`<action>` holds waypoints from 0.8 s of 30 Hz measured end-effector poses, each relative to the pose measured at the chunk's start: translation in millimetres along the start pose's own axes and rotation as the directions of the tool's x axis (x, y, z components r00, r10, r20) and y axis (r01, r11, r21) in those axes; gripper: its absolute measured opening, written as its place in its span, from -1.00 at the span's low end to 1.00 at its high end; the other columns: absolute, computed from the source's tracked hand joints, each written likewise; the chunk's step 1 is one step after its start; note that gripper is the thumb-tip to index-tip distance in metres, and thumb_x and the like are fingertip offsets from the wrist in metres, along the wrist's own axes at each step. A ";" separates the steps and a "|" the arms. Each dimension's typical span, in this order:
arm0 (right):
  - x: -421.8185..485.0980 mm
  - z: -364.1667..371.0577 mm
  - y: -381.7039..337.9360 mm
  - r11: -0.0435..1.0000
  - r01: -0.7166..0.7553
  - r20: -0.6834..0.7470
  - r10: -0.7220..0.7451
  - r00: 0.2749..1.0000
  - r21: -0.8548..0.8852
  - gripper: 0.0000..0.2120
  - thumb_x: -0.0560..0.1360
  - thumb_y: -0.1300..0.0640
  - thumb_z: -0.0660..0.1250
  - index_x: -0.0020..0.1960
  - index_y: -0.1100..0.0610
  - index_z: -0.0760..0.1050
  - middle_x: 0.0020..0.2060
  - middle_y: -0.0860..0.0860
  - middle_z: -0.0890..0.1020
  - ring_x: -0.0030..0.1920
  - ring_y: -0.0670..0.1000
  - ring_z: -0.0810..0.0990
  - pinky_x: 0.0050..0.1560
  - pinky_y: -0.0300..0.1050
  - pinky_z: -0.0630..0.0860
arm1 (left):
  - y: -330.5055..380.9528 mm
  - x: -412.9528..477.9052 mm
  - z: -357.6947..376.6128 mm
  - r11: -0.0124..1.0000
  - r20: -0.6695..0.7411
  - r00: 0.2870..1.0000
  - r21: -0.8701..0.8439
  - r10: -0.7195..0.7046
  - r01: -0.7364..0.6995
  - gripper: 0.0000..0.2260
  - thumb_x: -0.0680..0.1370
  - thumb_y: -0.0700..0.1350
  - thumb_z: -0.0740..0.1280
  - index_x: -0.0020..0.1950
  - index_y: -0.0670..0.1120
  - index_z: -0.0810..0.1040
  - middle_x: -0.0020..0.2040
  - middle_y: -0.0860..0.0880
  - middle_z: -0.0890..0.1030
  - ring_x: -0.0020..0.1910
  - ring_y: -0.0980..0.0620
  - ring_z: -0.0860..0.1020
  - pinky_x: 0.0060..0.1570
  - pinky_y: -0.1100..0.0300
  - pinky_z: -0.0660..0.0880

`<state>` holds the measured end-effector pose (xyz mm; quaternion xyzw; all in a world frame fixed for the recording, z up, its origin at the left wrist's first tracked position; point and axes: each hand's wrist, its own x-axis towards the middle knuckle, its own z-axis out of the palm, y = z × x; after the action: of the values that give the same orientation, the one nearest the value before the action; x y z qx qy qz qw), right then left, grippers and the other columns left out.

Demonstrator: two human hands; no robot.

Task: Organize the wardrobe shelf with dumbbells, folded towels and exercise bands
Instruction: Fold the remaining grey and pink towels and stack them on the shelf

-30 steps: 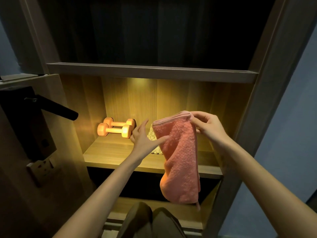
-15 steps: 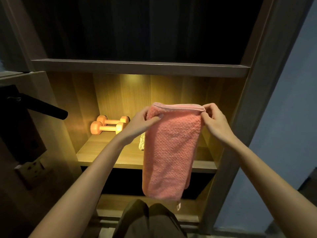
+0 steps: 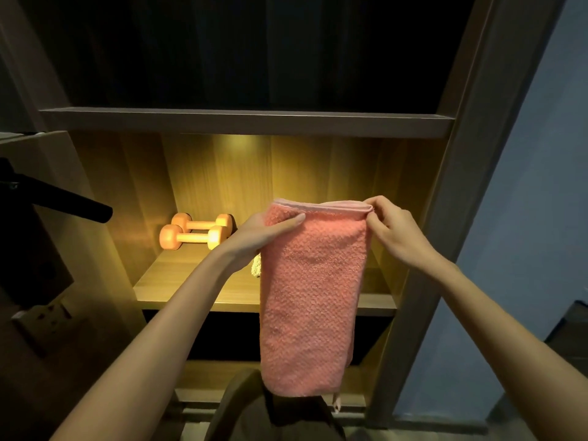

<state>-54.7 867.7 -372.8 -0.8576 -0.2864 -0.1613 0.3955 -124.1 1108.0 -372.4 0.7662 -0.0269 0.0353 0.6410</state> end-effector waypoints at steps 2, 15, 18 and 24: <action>-2.5 1.0 2.6 0.995 0.016 -0.042 -0.020 0.999 -0.100 -0.78 0.62 0.05 0.15 0.22 0.06 0.42 0.00 -0.09 0.52 -0.08 -0.07 0.55 -0.08 -0.18 0.56 | -4.2 2.3 2.1 1.000 0.010 1.000 0.003 -0.028 0.028 -0.60 0.28 0.18 0.50 0.08 0.15 0.57 0.01 0.10 0.67 0.02 0.12 0.62 0.01 0.25 0.53; -5.2 -5.3 10.2 0.970 0.083 0.011 -0.083 0.996 -0.227 -0.78 0.66 0.03 0.04 0.25 0.03 0.35 -0.28 -0.13 0.51 -0.42 -0.08 0.56 -0.45 -0.32 0.44 | -18.7 1.9 7.3 0.998 -0.188 0.980 0.025 0.062 -0.059 -0.75 0.43 0.21 0.34 0.04 0.16 0.59 0.01 0.11 0.65 0.03 0.13 0.58 -0.05 0.20 0.49; -8.5 -4.1 11.4 0.982 0.067 0.030 -0.063 0.998 -0.175 -0.76 0.66 0.00 0.01 0.24 0.02 0.35 -0.23 -0.11 0.54 -0.37 -0.07 0.59 -0.41 -0.28 0.51 | -15.2 1.0 11.1 0.996 -0.186 0.980 0.058 0.073 -0.063 -0.82 0.53 0.16 0.26 0.04 0.16 0.58 -0.01 0.13 0.64 0.02 0.16 0.57 -0.09 0.23 0.44; -15.1 -2.8 11.7 0.958 -0.137 0.157 0.100 0.983 0.251 -0.77 0.63 -0.05 0.08 0.17 0.01 0.41 -0.03 -0.06 0.53 -0.17 -0.08 0.55 -0.37 -0.30 0.48 | -11.4 -3.0 28.3 1.000 -0.246 0.969 -0.010 0.022 -0.026 -0.86 0.58 0.16 0.21 0.07 0.20 0.50 0.09 0.10 0.57 0.08 0.12 0.51 -0.05 0.17 0.43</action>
<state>-59.4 853.9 -385.5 -0.8231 -0.2807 -0.0365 0.4924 -125.6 1082.2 -388.8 0.7515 0.0432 0.1374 0.6439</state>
